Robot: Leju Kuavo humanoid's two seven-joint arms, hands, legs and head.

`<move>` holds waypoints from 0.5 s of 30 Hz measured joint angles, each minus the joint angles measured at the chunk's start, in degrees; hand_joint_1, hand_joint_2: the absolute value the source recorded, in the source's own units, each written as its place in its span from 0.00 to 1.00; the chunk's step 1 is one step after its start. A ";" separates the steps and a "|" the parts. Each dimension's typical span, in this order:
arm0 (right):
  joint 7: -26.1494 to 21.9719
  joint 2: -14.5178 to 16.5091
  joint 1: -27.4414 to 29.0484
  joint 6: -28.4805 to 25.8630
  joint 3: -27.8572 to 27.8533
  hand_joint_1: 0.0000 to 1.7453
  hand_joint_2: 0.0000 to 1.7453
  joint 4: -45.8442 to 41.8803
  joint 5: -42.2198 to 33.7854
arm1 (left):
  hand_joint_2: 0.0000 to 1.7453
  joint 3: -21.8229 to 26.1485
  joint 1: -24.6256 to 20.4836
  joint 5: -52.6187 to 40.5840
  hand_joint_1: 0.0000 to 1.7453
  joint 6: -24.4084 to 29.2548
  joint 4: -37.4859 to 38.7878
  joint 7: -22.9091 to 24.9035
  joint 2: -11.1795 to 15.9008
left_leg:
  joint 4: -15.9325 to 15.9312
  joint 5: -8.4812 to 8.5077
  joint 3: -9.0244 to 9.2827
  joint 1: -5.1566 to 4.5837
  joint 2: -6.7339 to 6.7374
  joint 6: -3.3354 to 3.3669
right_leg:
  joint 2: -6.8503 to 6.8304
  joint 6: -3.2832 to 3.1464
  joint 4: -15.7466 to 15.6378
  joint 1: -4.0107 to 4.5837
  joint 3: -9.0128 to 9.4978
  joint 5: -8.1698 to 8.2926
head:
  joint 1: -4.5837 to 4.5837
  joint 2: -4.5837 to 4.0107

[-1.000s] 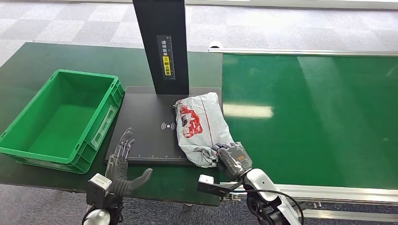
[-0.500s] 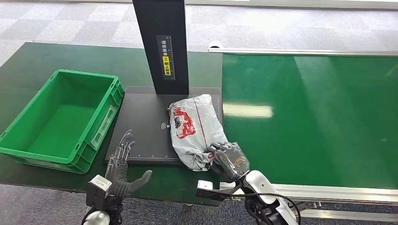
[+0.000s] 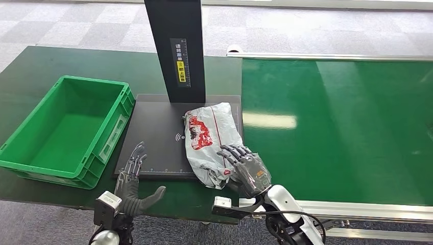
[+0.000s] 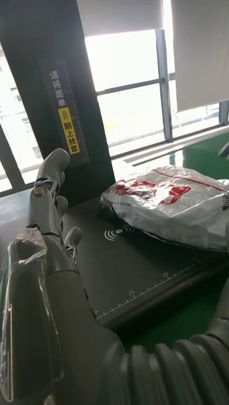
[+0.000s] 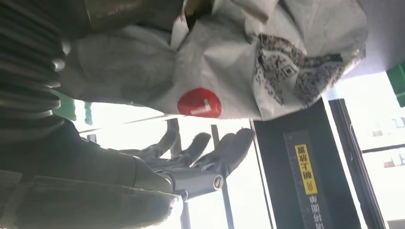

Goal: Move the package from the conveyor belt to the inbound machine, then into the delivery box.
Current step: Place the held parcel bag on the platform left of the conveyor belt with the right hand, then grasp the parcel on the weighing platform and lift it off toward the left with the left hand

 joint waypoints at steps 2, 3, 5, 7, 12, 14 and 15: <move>-0.04 0.01 0.30 -1.41 -0.07 0.00 0.00 -0.64 -0.10 | 1.00 -0.01 0.00 0.00 0.00 0.00 0.00 0.00 0.00 | 0.00 0.00 0.00 0.00 0.00 0.00 | 0.00 0.00 0.00 0.00 0.00 0.00 | -0.01 0.00; -0.04 0.01 0.44 -2.12 -0.14 0.00 0.00 -0.98 -0.06 | 1.00 -0.01 -0.01 0.00 0.00 -0.01 0.00 0.00 0.00 | 0.00 0.00 0.00 0.00 0.00 0.00 | 0.00 0.00 0.00 0.00 0.00 0.00 | -0.01 0.00; -0.18 0.03 0.68 -3.31 -0.29 0.00 0.00 -1.58 -0.26 | 1.00 -0.03 -0.06 0.00 0.00 -0.07 0.00 0.00 0.00 | 0.00 0.00 0.00 0.00 0.00 0.00 | 0.00 0.00 0.00 0.00 0.00 0.00 | 0.00 0.00; -1.33 0.13 0.85 -3.41 -0.46 0.00 0.00 -2.14 -2.40 | 1.00 -0.04 -0.21 0.00 0.00 -0.15 0.02 0.00 0.00 | 0.00 0.00 0.00 0.00 0.00 0.00 | 0.00 0.00 0.00 0.00 0.00 0.00 | 0.01 0.00; -5.26 0.74 1.07 5.09 -1.26 0.00 0.00 -3.63 -14.53 | 1.00 -0.07 -0.67 -0.12 0.00 -0.20 0.07 0.00 0.00 | 0.00 0.00 0.01 0.00 0.00 0.00 | 0.00 0.00 0.00 0.00 0.00 0.00 | -0.01 0.00; -5.20 0.86 1.08 11.49 -1.88 0.00 0.50 -3.82 -20.22 | 1.00 -0.05 -0.54 -0.38 0.00 -0.15 0.07 0.00 0.00 | 0.00 0.00 0.00 0.00 0.00 0.00 | 0.00 0.00 0.00 0.00 0.00 0.00 | 0.00 0.00; -5.03 0.91 1.09 15.11 -2.28 0.00 0.75 -3.85 -23.48 | 1.00 -0.04 -0.44 -0.51 0.00 -0.14 0.07 0.00 0.00 | 0.00 0.00 0.00 0.00 0.00 0.00 | 0.00 0.00 0.00 0.00 0.00 0.00 | 0.00 0.00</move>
